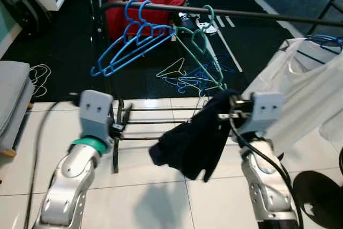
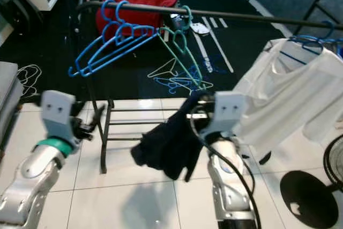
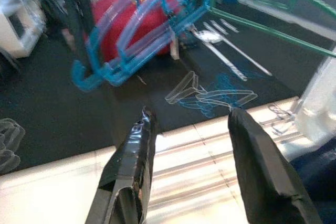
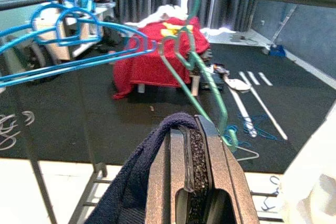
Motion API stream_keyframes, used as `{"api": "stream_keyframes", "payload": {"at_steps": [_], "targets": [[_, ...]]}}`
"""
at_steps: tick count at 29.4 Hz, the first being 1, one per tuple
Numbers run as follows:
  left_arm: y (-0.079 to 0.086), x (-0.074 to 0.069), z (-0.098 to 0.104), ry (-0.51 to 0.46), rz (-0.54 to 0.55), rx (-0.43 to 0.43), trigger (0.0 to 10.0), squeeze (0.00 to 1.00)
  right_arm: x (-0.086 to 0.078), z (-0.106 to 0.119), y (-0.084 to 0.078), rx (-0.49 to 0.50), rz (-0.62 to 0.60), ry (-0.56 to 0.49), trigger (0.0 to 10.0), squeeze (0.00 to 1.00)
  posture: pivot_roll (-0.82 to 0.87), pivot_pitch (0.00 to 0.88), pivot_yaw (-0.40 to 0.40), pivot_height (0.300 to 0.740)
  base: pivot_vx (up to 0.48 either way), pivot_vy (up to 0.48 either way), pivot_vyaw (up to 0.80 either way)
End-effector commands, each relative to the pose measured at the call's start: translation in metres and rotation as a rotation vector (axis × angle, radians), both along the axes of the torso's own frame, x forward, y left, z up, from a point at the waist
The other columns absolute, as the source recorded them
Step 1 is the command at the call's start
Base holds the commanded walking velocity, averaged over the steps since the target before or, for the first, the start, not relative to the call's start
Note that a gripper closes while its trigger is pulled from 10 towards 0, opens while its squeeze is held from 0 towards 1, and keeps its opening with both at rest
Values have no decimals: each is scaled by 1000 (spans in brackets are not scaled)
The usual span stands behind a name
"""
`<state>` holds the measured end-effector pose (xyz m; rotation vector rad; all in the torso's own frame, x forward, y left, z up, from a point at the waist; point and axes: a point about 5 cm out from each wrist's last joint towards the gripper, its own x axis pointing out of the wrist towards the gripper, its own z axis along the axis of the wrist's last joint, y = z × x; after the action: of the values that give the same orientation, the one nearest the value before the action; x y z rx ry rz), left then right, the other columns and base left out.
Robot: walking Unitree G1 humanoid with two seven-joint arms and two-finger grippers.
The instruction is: Hang hanger
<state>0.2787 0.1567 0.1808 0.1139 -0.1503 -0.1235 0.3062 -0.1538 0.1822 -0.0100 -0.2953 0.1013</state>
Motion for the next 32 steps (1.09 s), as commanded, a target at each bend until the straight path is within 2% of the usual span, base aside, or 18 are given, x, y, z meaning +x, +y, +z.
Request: {"api": "stream_keyframes", "payload": {"at_steps": [1, 4, 5, 6, 8, 9, 11, 17, 22, 26, 32], "targets": [[-1, -3, -4, -6, 18, 23, 10000, 0, 1, 9, -3, 7, -5, -35, 10000, 0, 1, 21, -25, 740, 0, 0, 0], [1, -6, -4, -39, 48, 40, 10000, 0, -1, 12, -6, 5, -17, -47, 10000, 0, 1, 5, -22, 740, 0, 0, 0], [1, -6, -4, -39, 48, 40, 10000, 0, -1, 12, -6, 5, -17, -47, 10000, 0, 1, 5, -22, 740, 0, 0, 0], [4, -11, -6, -37, 52, 46, 10000, 0, -8, 9, -7, 7, -22, -39, 10000, 0, -1, 2, -17, 740, 0, 0, 0], [4, -11, -6, -37, 52, 46, 10000, 0, -8, 9, -7, 7, -22, -39, 10000, 0, -1, 2, -17, 740, 0, 0, 0], [9, -19, -10, -19, 60, 54, 10000, 0, -16, 1, -7, 7, -18, -14, 10000, 0, -2, 0, -9, 740, 0, 0, 0], [12, -24, -14, -8, 69, 78, 10000, 0, -22, -7, -5, 6, -14, 9, 10000, 0, 1, 0, -3, 740, 0, 0, 0], [15, -30, -16, 0, 105, 115, 10000, 0, -26, -13, -1, 8, -8, 30, 10000, 0, 7, 0, 3, 740, 0, 0, 0], [15, -25, -12, -25, 122, 145, 10000, 0, -22, -13, -1, 13, -15, 25, 10000, 0, 11, 0, 9, 740, 0, 0, 0], [14, -16, -8, -58, 145, 165, 10000, 0, -18, -11, -3, 18, -33, 15, 10000, 0, 12, 0, 16, 740, 457, 0, 0], [14, -15, -6, -67, 149, 166, 10000, 0, -17, -9, -5, 16, -39, 14, 10000, 0, 15, 0, 16, 740, 440, 0, 0]]}}
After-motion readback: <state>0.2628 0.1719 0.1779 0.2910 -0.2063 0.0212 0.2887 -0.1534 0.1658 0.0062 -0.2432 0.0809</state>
